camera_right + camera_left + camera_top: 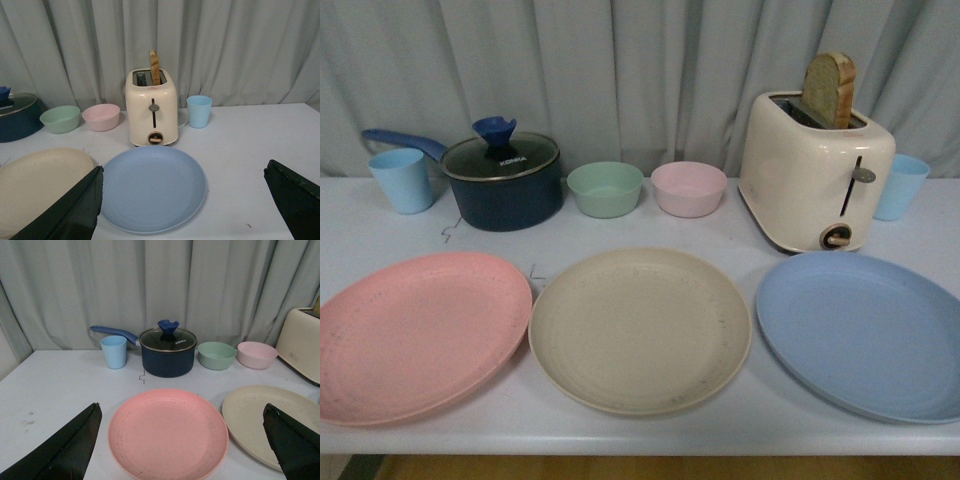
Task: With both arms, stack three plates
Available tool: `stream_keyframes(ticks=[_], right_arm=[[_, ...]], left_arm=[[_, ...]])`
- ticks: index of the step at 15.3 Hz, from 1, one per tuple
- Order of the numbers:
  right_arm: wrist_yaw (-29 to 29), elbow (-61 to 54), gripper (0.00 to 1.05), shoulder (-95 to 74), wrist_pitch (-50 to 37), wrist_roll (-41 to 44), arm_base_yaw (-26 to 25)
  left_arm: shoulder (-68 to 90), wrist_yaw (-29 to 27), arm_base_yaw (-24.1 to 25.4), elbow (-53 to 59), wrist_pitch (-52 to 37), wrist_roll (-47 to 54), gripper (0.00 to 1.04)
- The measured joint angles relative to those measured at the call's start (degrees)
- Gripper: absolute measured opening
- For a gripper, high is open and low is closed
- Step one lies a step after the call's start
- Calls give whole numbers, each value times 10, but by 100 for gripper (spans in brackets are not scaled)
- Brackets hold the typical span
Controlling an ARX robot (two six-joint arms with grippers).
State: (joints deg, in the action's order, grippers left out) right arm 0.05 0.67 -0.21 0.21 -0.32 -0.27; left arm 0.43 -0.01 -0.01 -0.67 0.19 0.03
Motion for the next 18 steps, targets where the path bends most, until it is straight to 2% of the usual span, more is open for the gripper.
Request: stream_keyframes(ticks=[18], right_arm=[[0,0,98,0,0,0,0]], left_arm=[[0,0,0,0,0,0,98]])
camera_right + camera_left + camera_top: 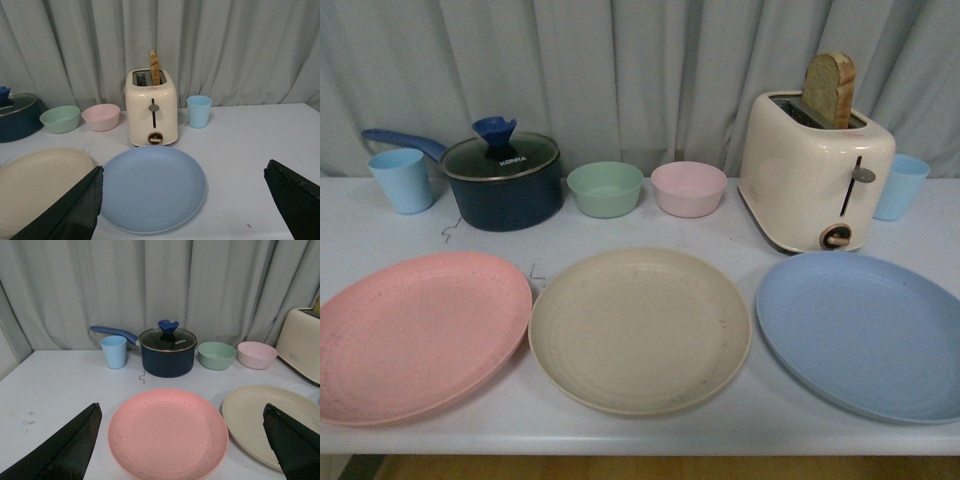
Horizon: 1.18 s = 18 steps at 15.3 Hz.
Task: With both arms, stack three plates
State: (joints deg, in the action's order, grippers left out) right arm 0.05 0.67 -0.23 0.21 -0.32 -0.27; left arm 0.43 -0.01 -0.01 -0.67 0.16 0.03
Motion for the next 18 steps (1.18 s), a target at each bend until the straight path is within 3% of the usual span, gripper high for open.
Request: stream_keyframes(ticks=[5,6,7,9,13,18], right_arm=[[0,0,98,0,0,0,0],[1,0,98,0,0,0,0],[-1,0,98,0,-1,1,0],[-1,0,98,0,0,1,0],[-1,0,98,0,0,2,0],[-1,0,98,0,0,1,0]], left_arm=[[0,0,0,0,1,0,98],[49,-66,-16,-37,105,4,98],[150,-73,21,-78,146,16,98],[292,-13,86,-116,71,24,98],[591,62,99,-248,11,70,98],[868,93,112,-417,-23,134,98]])
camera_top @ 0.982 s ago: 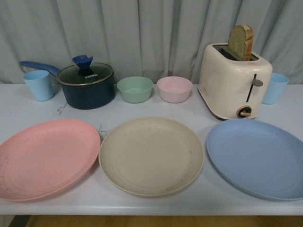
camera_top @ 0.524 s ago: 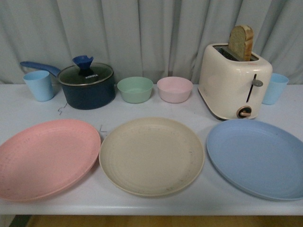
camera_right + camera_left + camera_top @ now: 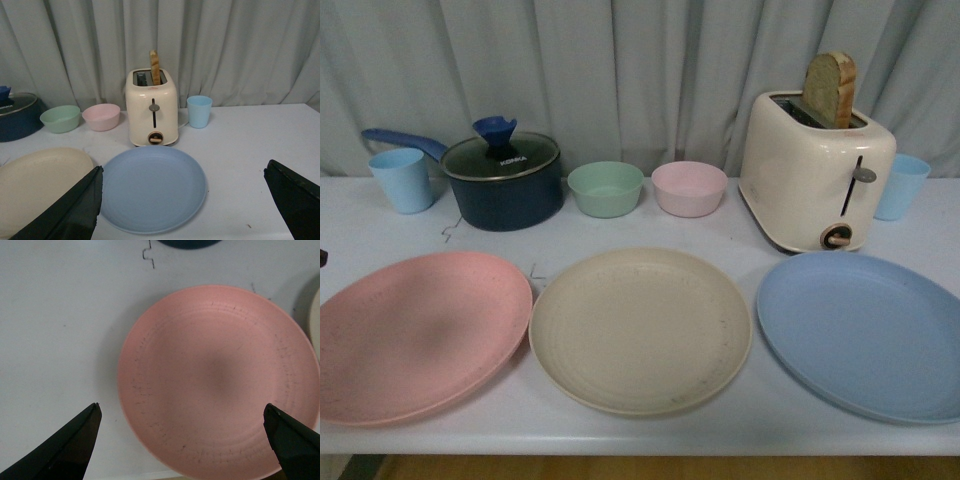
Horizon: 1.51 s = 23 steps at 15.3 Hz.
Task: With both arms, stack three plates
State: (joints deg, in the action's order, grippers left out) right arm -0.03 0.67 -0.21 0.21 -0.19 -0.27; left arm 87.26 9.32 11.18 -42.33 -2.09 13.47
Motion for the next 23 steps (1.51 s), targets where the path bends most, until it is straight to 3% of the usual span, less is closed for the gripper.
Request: stream_keyframes(ticks=[6,12,13,20,22,23], right_arm=[[0,0,98,0,0,0,0],[0,0,98,0,0,0,0],[0,0,98,0,0,0,0],[0,0,98,0,0,0,0],[0,0,98,0,0,0,0],[0,0,98,0,0,0,0]], left_arm=[[202,35,44,-149,32,21,98],[310,34,67,-194,29,50,98],[316,34,69,-196,24,50,94],[348,41,74,-204,18,49,17],[344,60,79,-205,17,36,4],[338,63,81,-205,21,30,3]])
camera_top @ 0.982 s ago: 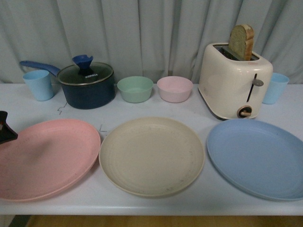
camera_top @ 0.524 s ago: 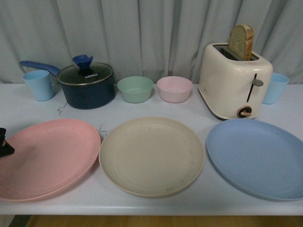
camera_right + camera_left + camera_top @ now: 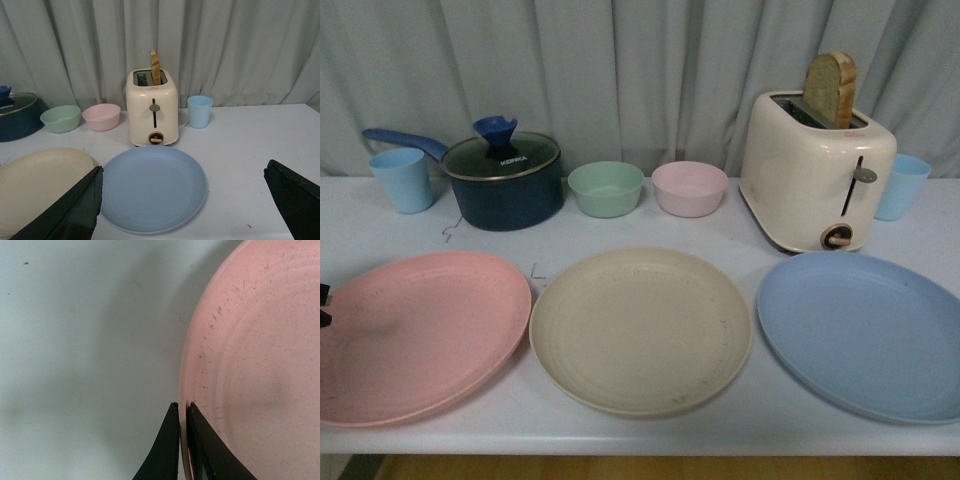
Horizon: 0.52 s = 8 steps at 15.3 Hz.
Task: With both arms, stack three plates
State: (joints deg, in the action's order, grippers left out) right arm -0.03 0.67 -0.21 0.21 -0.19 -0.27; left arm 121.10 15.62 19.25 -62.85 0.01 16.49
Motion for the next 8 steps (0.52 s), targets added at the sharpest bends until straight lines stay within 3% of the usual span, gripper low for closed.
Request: stream_keyframes(ticks=[3,6,8], right_arm=[[0,0,98,0,0,0,0],[0,0,98,0,0,0,0],[0,0,98,0,0,0,0]], left_arm=[[-46,-9,0,6,23,-14,3],[-140,-53,-12,20,53,-29,3],[-199,-76,-52,23,78,-62,3]])
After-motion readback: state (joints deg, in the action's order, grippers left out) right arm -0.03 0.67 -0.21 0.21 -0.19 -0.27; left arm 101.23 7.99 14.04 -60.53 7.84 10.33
